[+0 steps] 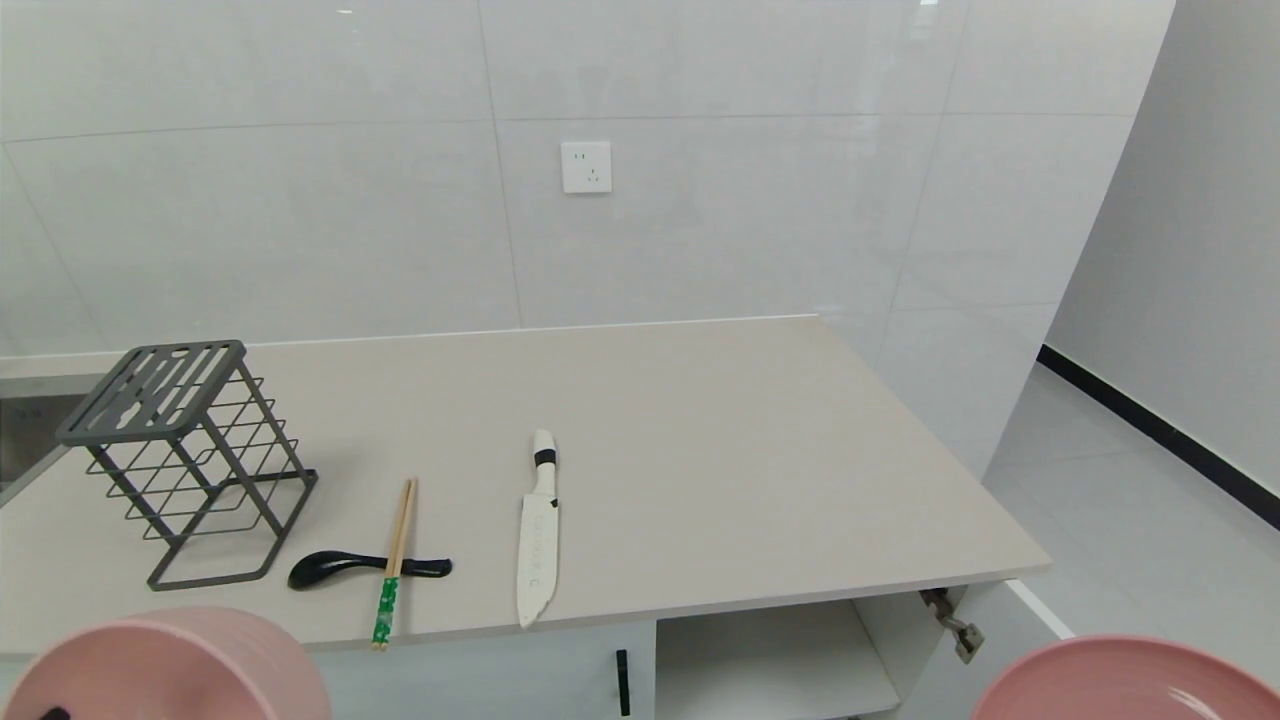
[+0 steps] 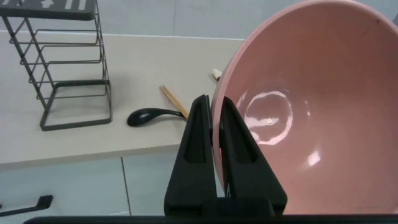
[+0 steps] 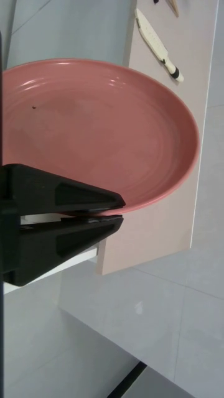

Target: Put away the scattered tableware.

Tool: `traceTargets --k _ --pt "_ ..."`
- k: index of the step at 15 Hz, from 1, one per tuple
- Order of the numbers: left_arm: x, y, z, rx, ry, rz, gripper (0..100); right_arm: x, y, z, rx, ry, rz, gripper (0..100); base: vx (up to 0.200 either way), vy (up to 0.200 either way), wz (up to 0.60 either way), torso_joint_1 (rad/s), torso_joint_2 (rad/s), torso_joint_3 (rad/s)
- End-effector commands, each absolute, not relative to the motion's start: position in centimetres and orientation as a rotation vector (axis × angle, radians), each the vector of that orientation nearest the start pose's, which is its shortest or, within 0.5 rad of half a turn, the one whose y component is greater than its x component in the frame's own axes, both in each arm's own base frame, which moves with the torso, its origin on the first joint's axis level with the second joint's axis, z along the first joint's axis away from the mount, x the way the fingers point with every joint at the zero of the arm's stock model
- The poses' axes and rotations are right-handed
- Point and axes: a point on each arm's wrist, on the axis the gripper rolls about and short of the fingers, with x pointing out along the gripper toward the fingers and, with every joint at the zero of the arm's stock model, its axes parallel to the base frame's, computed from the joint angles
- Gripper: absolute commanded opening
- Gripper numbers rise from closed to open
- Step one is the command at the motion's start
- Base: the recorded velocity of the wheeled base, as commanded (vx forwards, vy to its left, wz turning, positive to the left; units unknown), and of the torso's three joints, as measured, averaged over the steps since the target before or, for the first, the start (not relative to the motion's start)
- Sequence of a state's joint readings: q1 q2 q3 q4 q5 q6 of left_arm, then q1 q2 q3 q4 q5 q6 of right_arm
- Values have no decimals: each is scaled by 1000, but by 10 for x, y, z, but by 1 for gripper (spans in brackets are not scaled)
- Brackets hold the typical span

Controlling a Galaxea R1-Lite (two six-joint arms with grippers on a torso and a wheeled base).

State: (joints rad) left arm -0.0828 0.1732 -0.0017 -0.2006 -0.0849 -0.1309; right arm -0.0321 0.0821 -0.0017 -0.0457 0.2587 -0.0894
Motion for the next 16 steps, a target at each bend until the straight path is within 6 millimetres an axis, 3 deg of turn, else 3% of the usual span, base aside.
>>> traceTargets --k 1,16 --pt "-16 -1 97 -129 -89 -163 0 -17 6 82 -83 25 228 0 0 0 0 0 0 0" --pt "-23 -2 76 89 -3 -75 0 -17 6 83 -79 18 217 0 0 0 0 0 0 0"
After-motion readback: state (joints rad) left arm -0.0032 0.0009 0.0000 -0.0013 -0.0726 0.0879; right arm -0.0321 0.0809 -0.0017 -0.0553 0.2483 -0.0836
